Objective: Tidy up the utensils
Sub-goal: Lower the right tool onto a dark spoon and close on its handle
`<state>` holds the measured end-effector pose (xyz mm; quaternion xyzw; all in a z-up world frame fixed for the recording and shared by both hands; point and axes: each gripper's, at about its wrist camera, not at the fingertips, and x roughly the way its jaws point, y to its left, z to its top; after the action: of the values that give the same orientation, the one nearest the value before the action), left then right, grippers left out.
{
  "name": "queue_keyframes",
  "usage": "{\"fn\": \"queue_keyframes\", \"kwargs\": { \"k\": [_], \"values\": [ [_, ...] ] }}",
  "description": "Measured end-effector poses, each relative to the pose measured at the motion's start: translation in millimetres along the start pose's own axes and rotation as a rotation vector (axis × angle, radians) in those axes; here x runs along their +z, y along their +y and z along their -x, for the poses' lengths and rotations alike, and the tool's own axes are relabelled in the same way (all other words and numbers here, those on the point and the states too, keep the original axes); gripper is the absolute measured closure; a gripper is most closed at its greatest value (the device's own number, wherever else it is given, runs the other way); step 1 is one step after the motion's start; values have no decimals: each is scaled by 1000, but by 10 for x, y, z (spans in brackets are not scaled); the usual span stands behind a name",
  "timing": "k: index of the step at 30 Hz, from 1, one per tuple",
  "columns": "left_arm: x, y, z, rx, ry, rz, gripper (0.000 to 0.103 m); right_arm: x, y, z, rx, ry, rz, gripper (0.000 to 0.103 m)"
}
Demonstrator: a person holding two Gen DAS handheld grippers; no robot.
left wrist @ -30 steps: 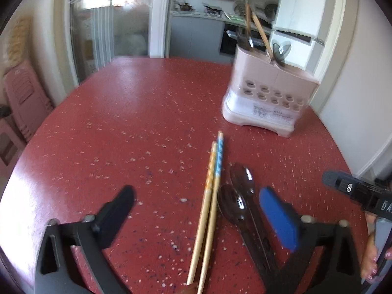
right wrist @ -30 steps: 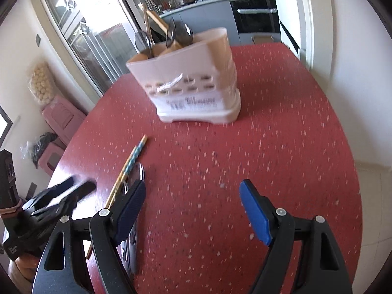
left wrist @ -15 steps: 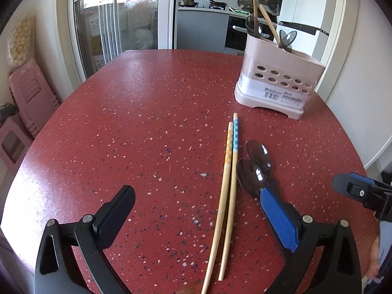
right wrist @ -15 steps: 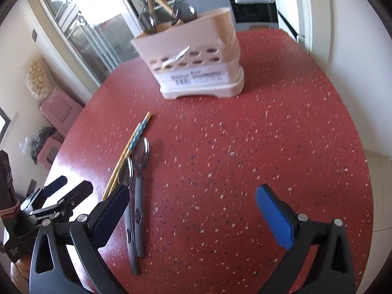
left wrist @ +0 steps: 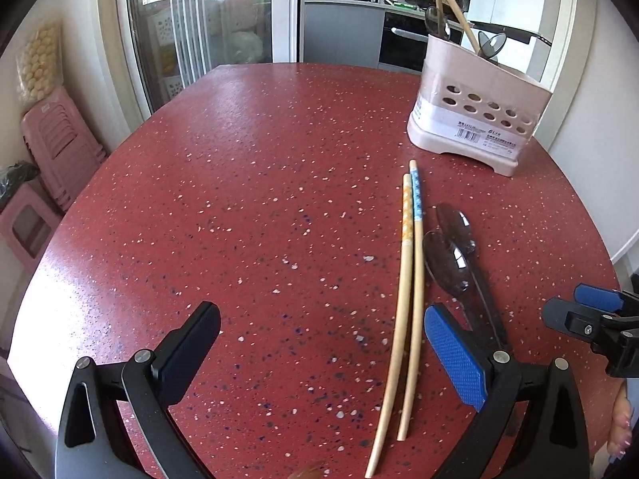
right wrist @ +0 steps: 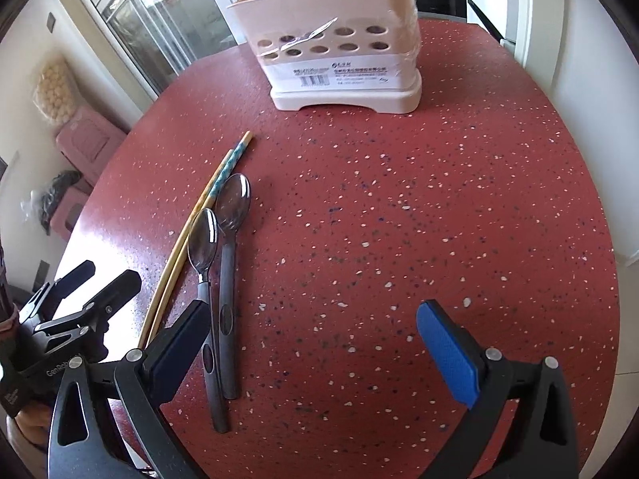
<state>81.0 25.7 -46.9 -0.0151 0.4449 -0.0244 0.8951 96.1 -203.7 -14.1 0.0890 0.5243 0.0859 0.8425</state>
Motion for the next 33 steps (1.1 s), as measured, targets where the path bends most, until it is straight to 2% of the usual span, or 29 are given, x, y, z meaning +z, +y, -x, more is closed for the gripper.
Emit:
{"fn": "queue_keyframes", "kwargs": {
  "k": [19, 27, 33],
  "values": [
    [50, 89, -106, -12, 27, -26, 0, 105, 259, -230, -75, 47, 57, 0],
    [101, 131, -223, -41, 66, -44, 0, 251, 473, -373, -133, 59, 110, 0],
    [88, 228, -238, -43, 74, -32, 0, 304, 673, -495, -208, 76, 185, 0]
  ]
}}
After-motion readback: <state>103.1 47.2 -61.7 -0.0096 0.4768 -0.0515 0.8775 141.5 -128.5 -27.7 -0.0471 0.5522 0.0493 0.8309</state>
